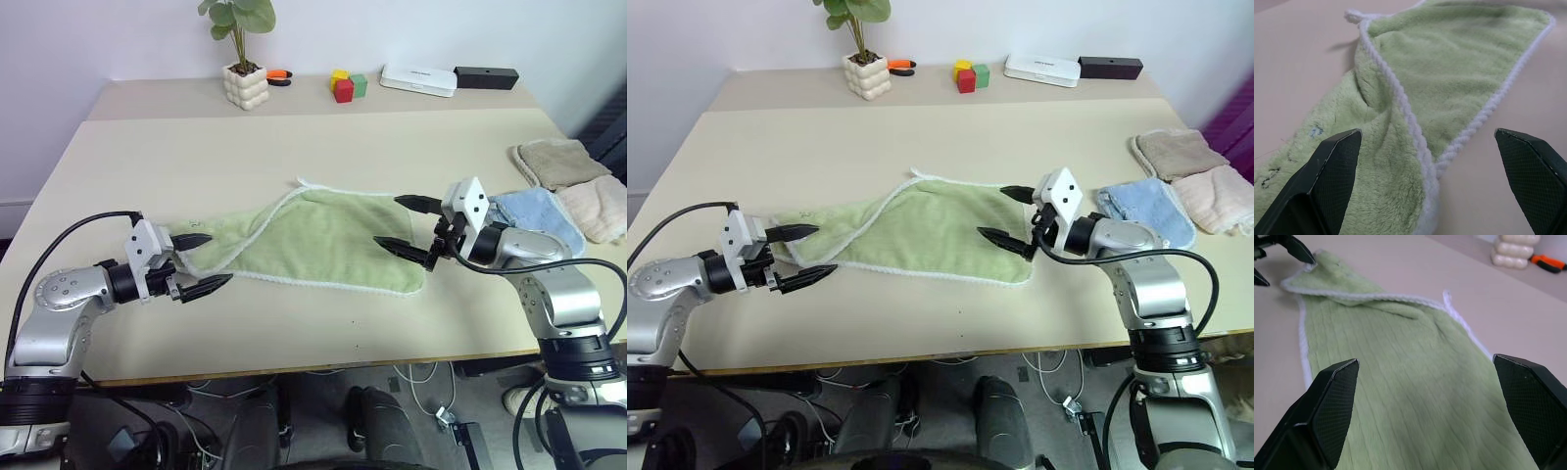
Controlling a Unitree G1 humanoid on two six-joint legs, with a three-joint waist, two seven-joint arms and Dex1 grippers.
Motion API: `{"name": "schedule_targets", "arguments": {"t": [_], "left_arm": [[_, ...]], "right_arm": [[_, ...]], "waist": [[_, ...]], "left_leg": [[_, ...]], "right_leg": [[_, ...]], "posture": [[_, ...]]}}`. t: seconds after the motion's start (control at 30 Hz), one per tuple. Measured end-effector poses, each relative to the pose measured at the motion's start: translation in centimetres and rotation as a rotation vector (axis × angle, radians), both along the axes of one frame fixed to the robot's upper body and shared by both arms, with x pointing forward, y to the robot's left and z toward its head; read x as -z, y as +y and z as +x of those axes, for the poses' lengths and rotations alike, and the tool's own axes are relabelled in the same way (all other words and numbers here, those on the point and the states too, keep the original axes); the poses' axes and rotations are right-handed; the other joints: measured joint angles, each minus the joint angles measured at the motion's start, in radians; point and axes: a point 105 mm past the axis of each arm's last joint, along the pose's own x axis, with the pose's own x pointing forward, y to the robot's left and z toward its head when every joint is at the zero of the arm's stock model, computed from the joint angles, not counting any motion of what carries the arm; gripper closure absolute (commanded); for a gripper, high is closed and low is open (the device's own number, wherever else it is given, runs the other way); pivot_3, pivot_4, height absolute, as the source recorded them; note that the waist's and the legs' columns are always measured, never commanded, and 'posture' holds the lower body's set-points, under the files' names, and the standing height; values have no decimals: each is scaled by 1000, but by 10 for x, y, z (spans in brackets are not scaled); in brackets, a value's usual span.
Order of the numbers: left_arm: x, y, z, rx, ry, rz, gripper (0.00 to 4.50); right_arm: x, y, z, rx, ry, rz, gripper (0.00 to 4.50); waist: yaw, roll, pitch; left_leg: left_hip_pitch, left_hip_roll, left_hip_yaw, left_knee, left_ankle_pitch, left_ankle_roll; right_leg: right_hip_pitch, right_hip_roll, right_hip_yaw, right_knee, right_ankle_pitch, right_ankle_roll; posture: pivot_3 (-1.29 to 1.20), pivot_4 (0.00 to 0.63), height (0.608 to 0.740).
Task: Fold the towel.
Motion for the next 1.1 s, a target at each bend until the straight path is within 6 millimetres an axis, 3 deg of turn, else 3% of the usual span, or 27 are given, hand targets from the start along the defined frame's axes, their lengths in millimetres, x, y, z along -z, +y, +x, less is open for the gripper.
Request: {"name": "schedule_targets", "arguments": {"t": [0.13, 0.4, 0.73, 1.1], "left_arm": [[0, 1, 0, -4, -19, 17, 0], [11, 11, 4, -48, 9, 32, 0], [20, -6, 15, -18, 30, 44, 0], [20, 2, 20, -16, 52, 81, 0]], "right_arm": [[0, 21, 2, -37, -11, 33, 38], [0, 40, 3, -57, -21, 79, 38], [-1, 67, 2, -71, -71, 148, 38], [8, 70, 2, -20, -69, 179, 38]], "waist": [[-2, 0, 0], [-1, 0, 0], [-1, 0, 0], [-1, 0, 0]], "left_leg": [[0, 0, 0, 0, 0, -1], [0, 0, 0, 0, 0, -1], [0, 0, 0, 0, 1, -2], [0, 0, 0, 0, 2, -3]], "right_leg": [[-1, 0, 0, 2, 0, 0], [-1, 0, 0, 3, 0, 0], [-2, 0, 0, 7, 0, 0], [-3, 0, 0, 7, 0, 0]], "posture": [[0, 150, 740], [0, 150, 740], [0, 150, 740], [0, 150, 740]]}}
